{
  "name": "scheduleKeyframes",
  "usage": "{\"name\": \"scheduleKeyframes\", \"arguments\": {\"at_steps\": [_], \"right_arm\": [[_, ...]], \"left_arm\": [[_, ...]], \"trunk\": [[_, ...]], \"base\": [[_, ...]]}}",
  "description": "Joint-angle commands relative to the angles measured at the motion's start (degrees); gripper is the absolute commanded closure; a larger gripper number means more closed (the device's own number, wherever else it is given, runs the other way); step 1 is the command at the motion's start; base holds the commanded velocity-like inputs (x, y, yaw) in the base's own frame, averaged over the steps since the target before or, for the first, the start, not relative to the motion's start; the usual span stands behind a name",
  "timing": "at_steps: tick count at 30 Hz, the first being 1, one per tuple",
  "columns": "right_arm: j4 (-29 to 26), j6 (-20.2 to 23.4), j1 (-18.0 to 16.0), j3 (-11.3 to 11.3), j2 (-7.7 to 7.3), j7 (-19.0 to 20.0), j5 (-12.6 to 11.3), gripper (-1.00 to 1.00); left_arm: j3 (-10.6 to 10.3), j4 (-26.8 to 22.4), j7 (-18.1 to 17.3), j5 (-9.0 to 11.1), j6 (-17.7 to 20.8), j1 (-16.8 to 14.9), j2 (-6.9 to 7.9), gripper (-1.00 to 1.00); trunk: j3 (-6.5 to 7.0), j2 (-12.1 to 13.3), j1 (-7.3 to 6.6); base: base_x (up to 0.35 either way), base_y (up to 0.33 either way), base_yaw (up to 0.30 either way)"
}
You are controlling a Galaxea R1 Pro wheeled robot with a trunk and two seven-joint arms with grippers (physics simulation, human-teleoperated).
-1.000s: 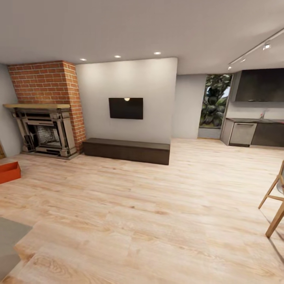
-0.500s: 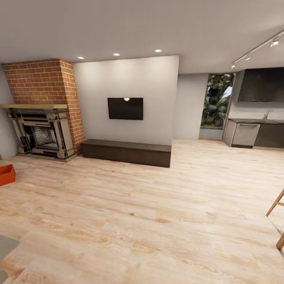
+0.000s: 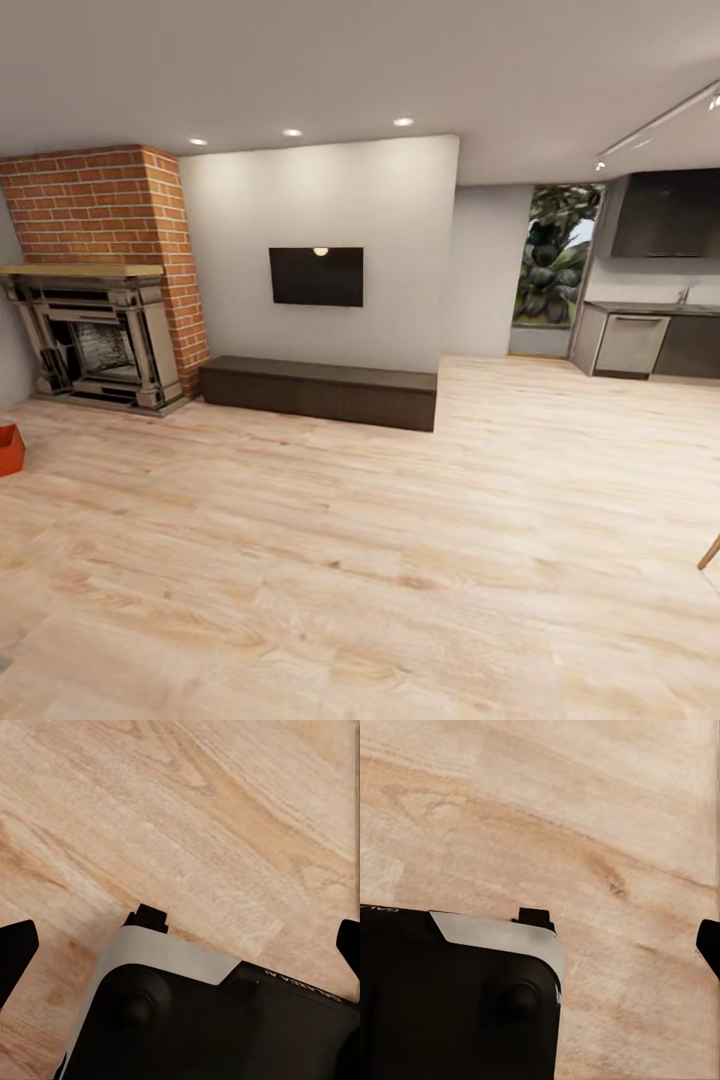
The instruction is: Move the two storage containers from the living room to the garage. In the garage, place one container on the floor and stack the other container on top of it (either order is fine).
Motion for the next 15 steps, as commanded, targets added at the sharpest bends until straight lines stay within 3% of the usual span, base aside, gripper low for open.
{"name": "scheduleKeyframes", "arguments": {"at_steps": [1,15], "right_arm": [[0.17,-0.47,-0.08,0.49,-0.02,-0.05,-0.59,-1.0],[0.18,-0.89,-0.08,0.62,-0.27,-0.16,-0.59,-1.0]], "left_arm": [[-0.49,-0.03,0.16,0.46,0.02,-0.03,0.0,-1.0],[-0.49,-0.03,0.16,0.46,0.02,-0.03,-0.03,-1.0]], "trunk": [[-0.07,-0.04,0.04],[-0.07,-0.04,0.04]], "base": [[0.322,0.0,0.049],[0.322,0.0,0.254]]}}
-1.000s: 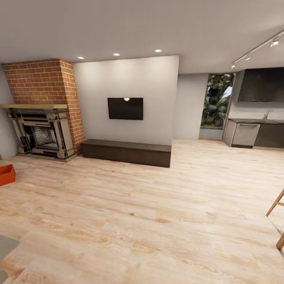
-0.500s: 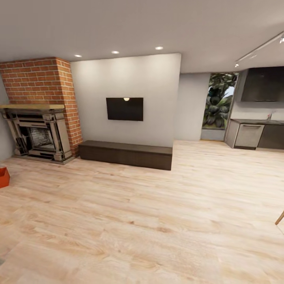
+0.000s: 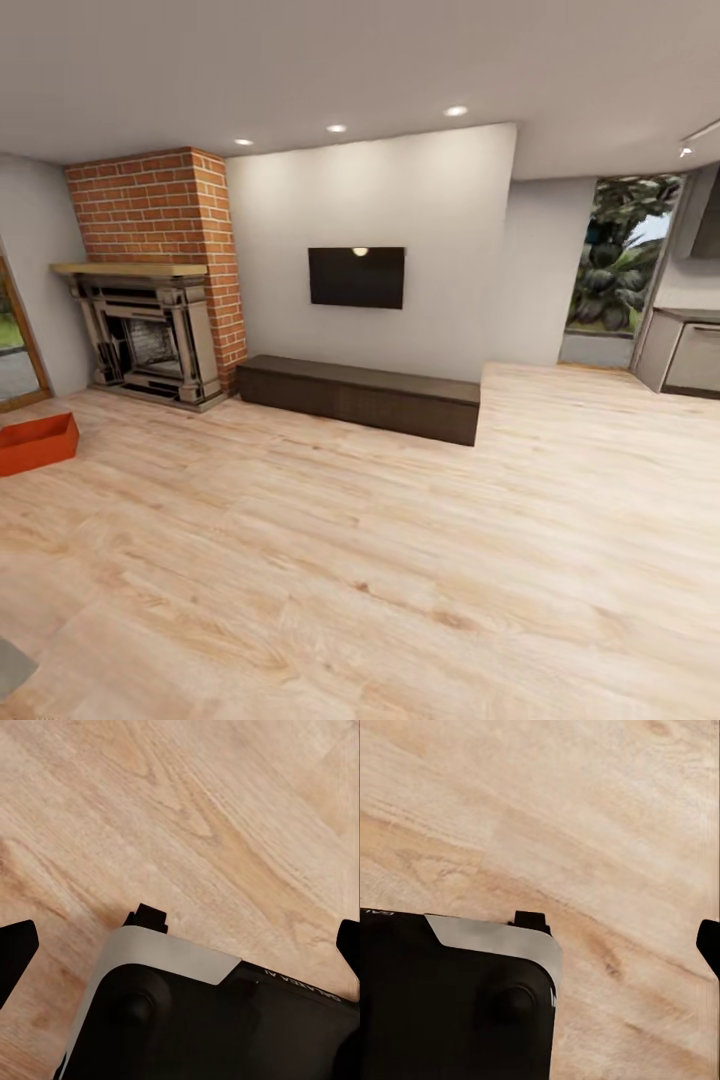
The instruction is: Move the two storage containers from the living room to the garage. In the garage, place one container on the floor and stack the other container on top of it (either order is fine).
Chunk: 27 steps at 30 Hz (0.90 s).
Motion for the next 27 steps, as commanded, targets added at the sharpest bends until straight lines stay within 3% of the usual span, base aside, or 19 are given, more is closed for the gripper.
{"name": "scheduleKeyframes", "arguments": {"at_steps": [1,20,27], "right_arm": [[0.17,-0.35,-0.07,0.5,0.02,-0.03,-0.57,-1.0],[0.17,-0.52,-0.06,0.32,0.12,-0.12,-0.71,-1.0],[0.17,-0.03,-0.07,-0.02,-0.47,0.18,-1.13,-1.0]], "left_arm": [[-0.49,-0.03,0.17,0.45,0.02,-0.04,-0.02,-1.0],[-0.49,-0.03,0.17,0.45,0.02,-0.04,0.02,-1.0],[-0.48,-0.03,0.17,0.45,0.02,-0.04,0.02,-1.0]], "trunk": [[-0.07,-0.04,0.04],[-0.07,-0.04,0.04],[-0.07,-0.04,0.04]], "base": [[0.322,0.0,0.281],[0.322,0.0,0.28],[0.322,0.0,0.051]]}}
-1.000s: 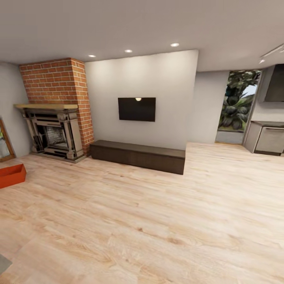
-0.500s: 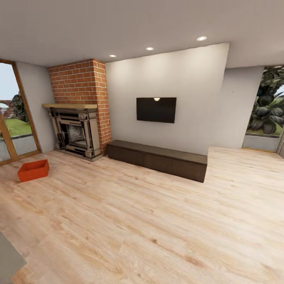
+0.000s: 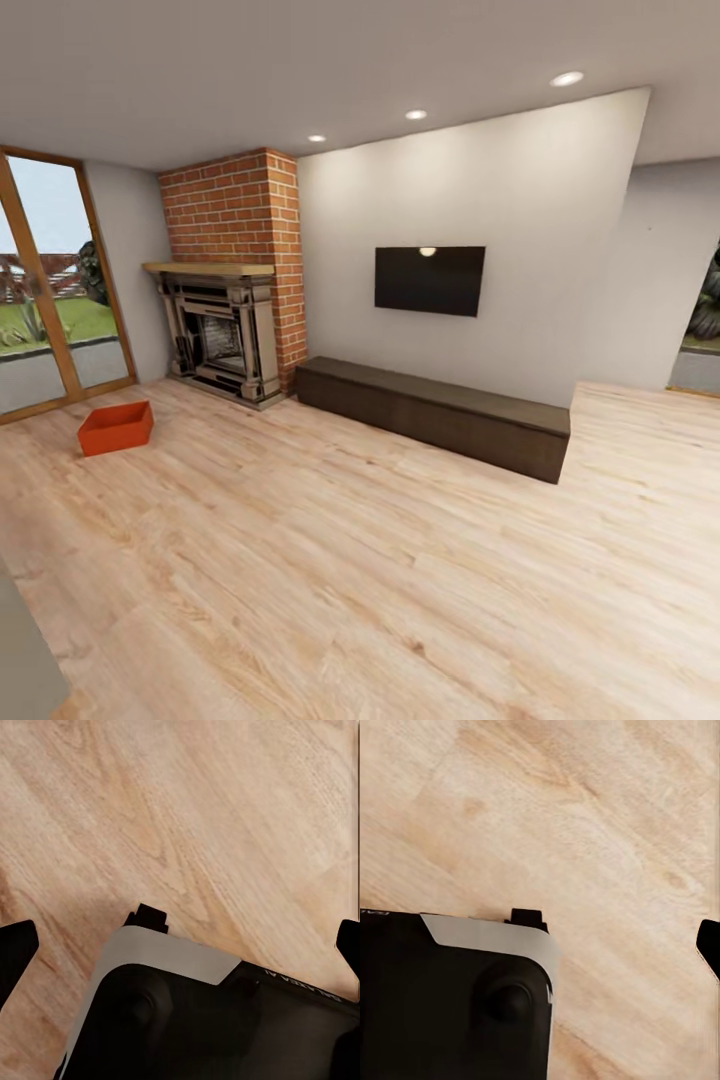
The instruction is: Move the two storage containers from the living room to the garage. In the garage, place one container on the floor and stack the other container on top of it (either order is fine).
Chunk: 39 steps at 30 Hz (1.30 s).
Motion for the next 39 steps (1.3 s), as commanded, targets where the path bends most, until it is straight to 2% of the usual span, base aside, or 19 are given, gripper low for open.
{"name": "scheduleKeyframes", "arguments": {"at_steps": [1,24,39], "right_arm": [[0.17,-0.33,-0.08,0.52,0.01,-0.02,-0.53,-1.0],[0.1,-0.8,-0.08,0.71,0.63,-0.5,-0.08,-1.0],[0.11,-0.74,-0.07,0.94,0.6,-0.48,-0.12,-1.0]], "left_arm": [[-0.49,-0.03,0.16,0.46,0.02,-0.03,0.0,-1.0],[-0.49,-0.03,0.16,0.46,0.01,-0.03,-0.07,-1.0],[-0.49,-0.03,0.16,0.46,0.02,-0.03,-0.01,-1.0]], "trunk": [[-0.07,-0.04,0.04],[-0.07,-0.04,0.04],[-0.07,-0.04,0.04]], "base": [[0.322,0.0,0.003],[0.322,0.0,0.002],[0.322,0.0,0.241]]}}
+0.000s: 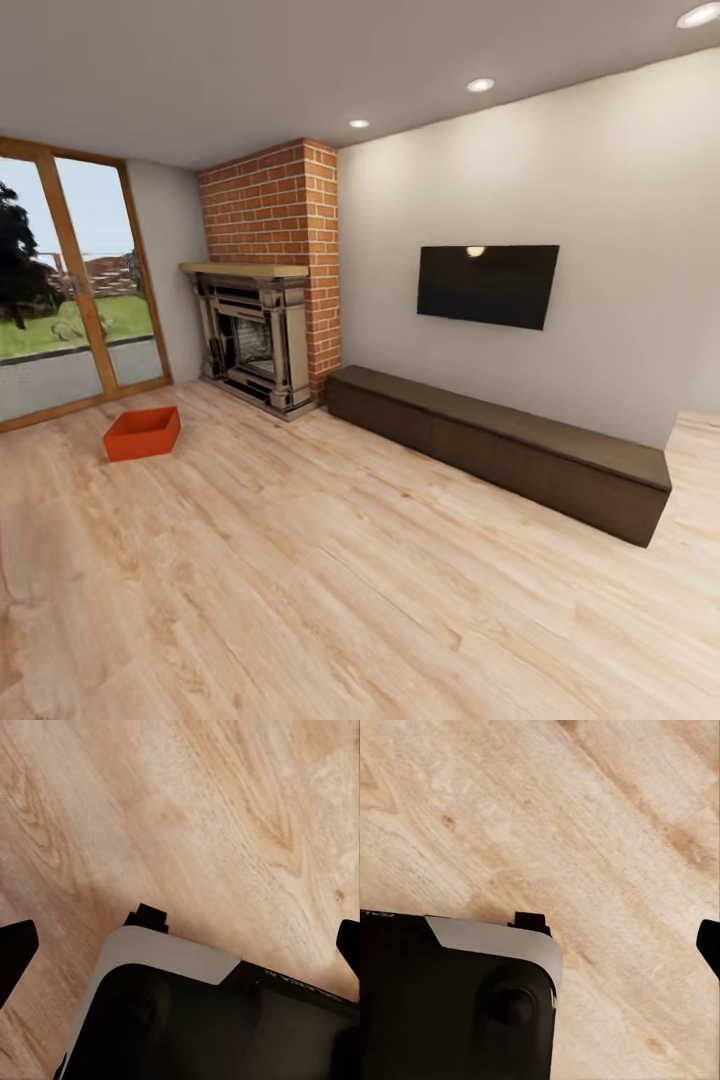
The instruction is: Move the two storage containers from the living room to the garage. In the garage, place one container on the floor and stack the other container on top of it (either order is fine).
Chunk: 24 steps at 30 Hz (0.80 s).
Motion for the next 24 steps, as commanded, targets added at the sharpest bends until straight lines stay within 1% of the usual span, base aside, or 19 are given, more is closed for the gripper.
{"name": "scheduleKeyframes", "arguments": {"at_steps": [1,17,24], "right_arm": [[0.15,-0.35,-0.07,0.46,0.01,-0.03,-0.59,-1.0],[0.16,-0.36,-0.04,0.09,0.02,-0.06,-0.92,-1.0],[0.17,-0.35,-0.06,0.26,0.01,-0.06,-0.81,-1.0]], "left_arm": [[-0.49,-0.03,0.17,0.45,0.02,-0.04,0.0,-1.0],[-0.49,-0.03,0.17,0.45,0.02,-0.04,0.0,-1.0],[-0.48,-0.03,0.17,0.45,0.02,-0.04,0.0,-1.0]], "trunk": [[-0.07,-0.04,0.03],[-0.07,-0.04,0.03],[-0.07,-0.04,0.03]], "base": [[0.322,0.0,0.27],[0.322,0.0,0.27],[0.322,0.0,0.27]]}}
